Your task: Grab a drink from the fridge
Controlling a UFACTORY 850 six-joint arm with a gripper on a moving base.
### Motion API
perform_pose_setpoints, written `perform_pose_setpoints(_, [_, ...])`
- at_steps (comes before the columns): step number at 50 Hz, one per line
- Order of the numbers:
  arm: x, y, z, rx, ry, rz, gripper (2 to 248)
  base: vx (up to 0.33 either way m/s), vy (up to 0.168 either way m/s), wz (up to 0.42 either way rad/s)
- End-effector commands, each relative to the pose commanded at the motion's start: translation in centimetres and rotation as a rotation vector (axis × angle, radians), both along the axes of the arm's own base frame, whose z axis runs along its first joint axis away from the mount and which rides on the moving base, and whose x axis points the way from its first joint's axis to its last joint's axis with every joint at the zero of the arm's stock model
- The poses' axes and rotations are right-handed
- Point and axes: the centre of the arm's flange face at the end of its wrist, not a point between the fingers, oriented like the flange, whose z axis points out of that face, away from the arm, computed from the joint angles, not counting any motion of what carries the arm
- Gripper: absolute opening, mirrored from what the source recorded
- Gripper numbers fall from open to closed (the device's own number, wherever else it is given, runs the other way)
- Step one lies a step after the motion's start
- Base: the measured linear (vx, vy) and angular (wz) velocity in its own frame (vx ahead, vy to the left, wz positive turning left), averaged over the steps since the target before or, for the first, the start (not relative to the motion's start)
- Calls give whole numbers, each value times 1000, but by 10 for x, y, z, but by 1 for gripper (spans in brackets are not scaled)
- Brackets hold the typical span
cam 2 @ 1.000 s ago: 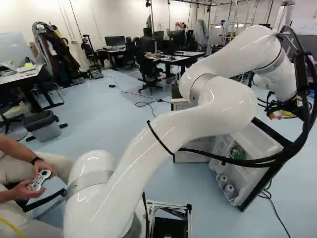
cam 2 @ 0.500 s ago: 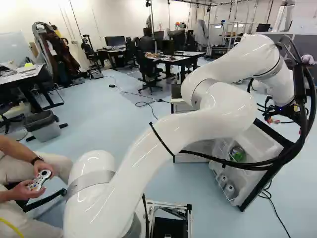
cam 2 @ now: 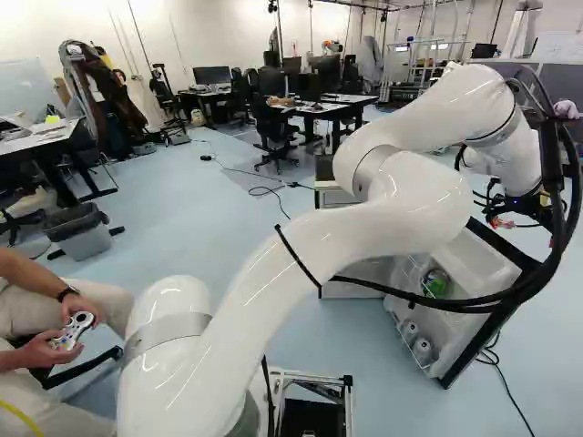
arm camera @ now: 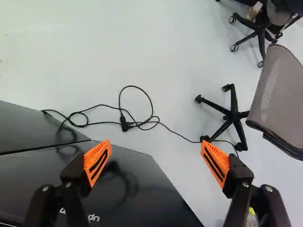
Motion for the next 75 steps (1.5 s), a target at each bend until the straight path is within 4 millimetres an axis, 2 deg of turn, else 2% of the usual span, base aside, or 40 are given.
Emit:
perform_pose_setpoints(31, [-13, 14, 4, 35, 22, -4, 247, 0, 0, 0])
perform_pose_setpoints(75, [-34, 48, 10, 95, 62, -3, 247, 0, 0, 0])
